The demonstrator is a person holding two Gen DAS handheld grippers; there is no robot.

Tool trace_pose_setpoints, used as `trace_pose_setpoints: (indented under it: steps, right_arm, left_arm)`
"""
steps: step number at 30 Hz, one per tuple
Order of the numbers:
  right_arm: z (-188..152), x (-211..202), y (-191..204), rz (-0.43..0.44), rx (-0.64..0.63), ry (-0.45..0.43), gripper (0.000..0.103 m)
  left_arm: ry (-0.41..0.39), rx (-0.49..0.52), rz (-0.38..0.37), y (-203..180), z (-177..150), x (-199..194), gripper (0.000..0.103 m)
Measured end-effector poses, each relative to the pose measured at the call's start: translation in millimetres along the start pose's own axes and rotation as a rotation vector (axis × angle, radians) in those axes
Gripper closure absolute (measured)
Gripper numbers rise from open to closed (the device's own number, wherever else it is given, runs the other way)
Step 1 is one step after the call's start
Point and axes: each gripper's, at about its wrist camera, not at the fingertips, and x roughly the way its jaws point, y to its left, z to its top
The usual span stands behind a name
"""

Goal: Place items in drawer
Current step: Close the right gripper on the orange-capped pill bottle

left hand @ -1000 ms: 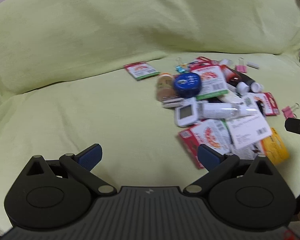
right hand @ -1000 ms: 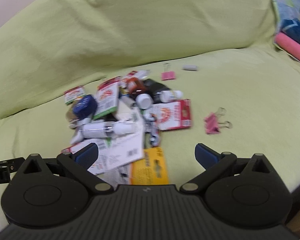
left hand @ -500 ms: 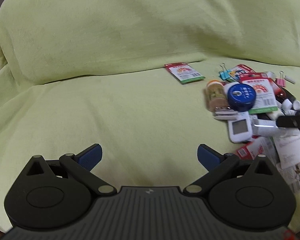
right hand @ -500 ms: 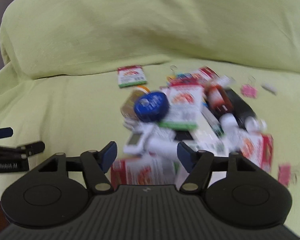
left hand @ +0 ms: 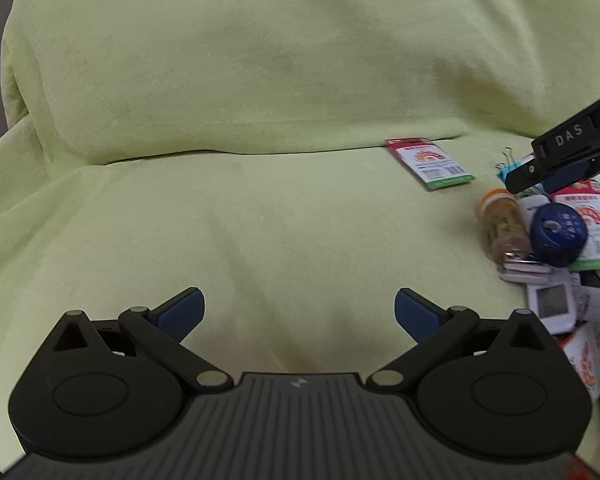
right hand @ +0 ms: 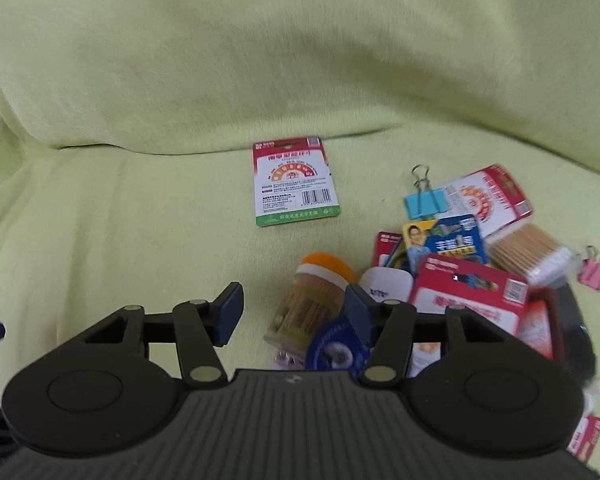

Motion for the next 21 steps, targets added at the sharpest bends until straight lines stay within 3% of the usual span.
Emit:
trace_pose_setpoints:
  steps: [7,13,14,18,21]
  right_arm:
    - [19.8,38.9,-10.7,-0.017,0.051,0.156,0.051]
    - [24.8,68.3,-16.9,-0.014,0.093,0.223,0.05]
    - [24.6,72.1,-18.0,-0.009,0.112,0.229,0.062]
    - [16.9,63.0,-13.9,0.029,0.145,0.148,0.062]
    - [3.2,41.3,-8.8,0.113,0.178,0.021,0.062]
  left_arm:
    - [0.002,-0.012,-0.001,0.8,2.4,11.2,0.001]
    - [0.006,-0.009,-0.01,-0.5,2.2,10.2,0.001]
    - [0.007,-0.009,-0.011,-1.1,2.2,9.8,0.001]
    - [0.005,-0.005,-0.013,-1.6,1.2,5.5,0.001]
    - [0.007,-0.009,-0.006,-1.1,-1.9,1.9,0.001]
